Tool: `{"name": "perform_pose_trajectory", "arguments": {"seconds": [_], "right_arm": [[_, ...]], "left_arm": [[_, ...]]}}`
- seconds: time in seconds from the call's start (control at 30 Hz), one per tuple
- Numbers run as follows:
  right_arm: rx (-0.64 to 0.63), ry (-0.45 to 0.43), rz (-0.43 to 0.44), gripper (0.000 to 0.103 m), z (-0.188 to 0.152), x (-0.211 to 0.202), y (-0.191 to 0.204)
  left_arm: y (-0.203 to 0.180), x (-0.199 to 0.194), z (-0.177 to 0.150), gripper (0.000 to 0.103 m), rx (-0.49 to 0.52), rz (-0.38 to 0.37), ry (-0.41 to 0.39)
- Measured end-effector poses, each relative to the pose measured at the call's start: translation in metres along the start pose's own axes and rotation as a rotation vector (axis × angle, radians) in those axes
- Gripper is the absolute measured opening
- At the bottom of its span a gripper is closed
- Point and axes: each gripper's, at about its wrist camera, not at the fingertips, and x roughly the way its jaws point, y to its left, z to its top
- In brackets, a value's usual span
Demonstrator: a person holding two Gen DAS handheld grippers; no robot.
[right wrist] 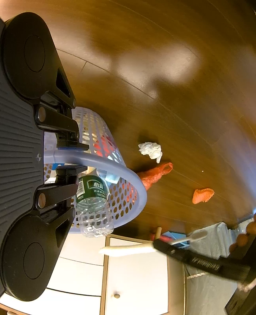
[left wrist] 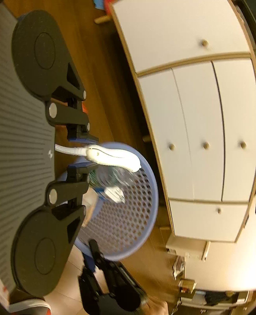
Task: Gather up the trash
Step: 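Drop the toothbrush into the wastebasket with the left tool while the right tool holds it, then move the open left tool down to the crumpled white tissue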
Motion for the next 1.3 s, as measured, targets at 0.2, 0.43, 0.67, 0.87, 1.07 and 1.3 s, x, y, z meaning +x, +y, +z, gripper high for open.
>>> {"name": "perform_pose_trajectory", "arguments": {"seconds": [0.2,0.43,0.67,0.87,1.07,1.3], "right_arm": [[-0.003,0.003,0.0,0.01,-0.001,0.003,0.001],[-0.005,0.01,0.001,0.01,0.0,0.004,-0.001],[0.009,0.011,0.002,0.01,0.0,0.007,-0.002],[0.03,0.015,0.003,0.01,0.001,0.009,-0.004],[0.047,0.05,-0.012,0.01,0.001,0.014,-0.006],[0.073,0.138,-0.032,0.01,0.001,0.024,-0.003]], "left_arm": [[-0.02,0.017,0.015,0.016,0.044,-0.049,-0.013],[-0.036,0.035,0.023,0.018,0.069,-0.11,-0.004],[-0.029,0.025,0.021,0.05,0.055,-0.084,-0.037],[0.002,0.008,0.008,0.05,-0.035,-0.011,-0.051],[0.045,0.023,-0.038,0.05,-0.137,0.111,0.08],[0.042,0.064,-0.097,0.048,-0.095,0.117,0.245]]}}
